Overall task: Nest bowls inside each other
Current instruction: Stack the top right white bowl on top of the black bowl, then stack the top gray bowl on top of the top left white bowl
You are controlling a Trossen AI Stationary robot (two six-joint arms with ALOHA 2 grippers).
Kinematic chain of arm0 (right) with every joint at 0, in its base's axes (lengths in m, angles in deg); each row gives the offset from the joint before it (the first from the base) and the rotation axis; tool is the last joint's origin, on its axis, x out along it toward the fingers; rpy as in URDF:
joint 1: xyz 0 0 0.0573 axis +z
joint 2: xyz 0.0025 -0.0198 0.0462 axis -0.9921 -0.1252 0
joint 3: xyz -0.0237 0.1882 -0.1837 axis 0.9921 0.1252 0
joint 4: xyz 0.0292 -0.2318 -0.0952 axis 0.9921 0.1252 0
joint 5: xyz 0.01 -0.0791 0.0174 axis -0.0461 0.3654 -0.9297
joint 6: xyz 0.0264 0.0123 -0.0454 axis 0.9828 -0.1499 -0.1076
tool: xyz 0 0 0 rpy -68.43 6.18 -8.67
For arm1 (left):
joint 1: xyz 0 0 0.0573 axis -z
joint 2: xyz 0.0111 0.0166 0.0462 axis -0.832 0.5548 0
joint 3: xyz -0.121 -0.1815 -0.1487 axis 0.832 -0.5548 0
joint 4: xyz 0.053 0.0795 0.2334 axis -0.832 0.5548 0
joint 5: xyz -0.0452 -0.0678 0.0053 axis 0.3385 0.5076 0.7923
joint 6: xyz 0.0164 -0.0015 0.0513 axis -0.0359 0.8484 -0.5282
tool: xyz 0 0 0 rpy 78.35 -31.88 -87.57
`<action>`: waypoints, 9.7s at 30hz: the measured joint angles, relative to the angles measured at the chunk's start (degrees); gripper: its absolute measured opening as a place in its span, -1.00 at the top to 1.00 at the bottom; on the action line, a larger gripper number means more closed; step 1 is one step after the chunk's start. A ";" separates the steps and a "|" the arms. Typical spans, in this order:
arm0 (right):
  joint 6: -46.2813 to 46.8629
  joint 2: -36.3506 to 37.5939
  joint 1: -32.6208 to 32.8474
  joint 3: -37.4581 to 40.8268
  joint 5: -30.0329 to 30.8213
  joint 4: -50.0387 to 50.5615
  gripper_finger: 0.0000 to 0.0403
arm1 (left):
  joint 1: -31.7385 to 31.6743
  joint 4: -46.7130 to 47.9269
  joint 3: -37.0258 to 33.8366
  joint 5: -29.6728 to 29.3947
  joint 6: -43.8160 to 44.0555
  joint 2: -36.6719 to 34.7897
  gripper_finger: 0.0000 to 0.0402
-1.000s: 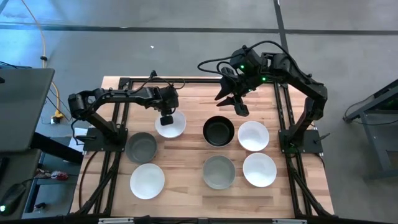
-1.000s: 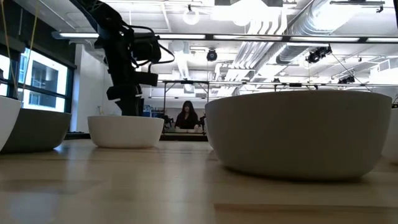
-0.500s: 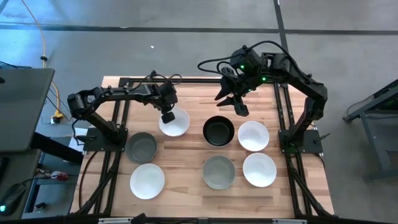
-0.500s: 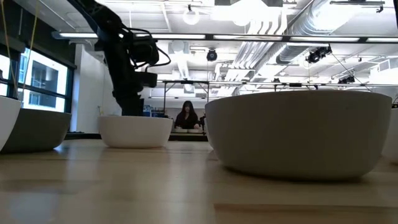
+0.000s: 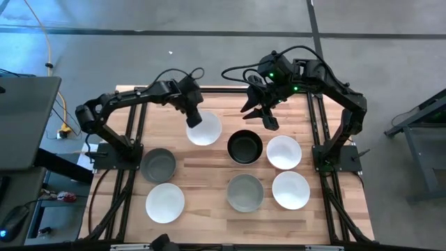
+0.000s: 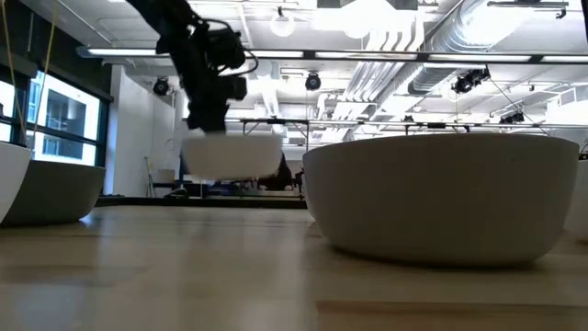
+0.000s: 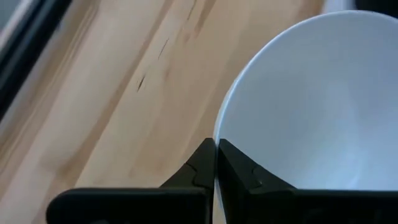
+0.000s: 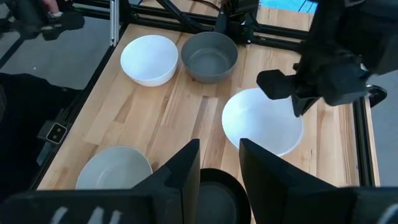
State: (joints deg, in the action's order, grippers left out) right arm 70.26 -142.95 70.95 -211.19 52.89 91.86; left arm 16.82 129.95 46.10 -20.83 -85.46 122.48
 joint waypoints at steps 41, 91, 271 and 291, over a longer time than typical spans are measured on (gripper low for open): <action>3.36 0.00 0.00 0.00 -0.02 3.30 0.48 | 14.14 8.48 45.69 5.77 4.25 37.87 1.00; 3.87 0.00 1.90 0.00 -0.02 3.28 0.48 | 16.72 15.17 45.65 0.44 3.23 38.45 1.00; -3.00 0.00 1.74 0.00 -0.04 4.25 0.48 | 7.77 18.76 17.28 -3.75 2.58 0.88 1.00; -5.55 1.66 1.88 0.00 -7.06 8.66 0.48 | 13.72 35.79 64.38 0.18 -4.35 37.36 1.00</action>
State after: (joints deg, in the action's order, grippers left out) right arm 64.70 -141.29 72.83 -211.19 45.83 100.51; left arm 30.54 165.74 110.47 -20.65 -89.81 159.84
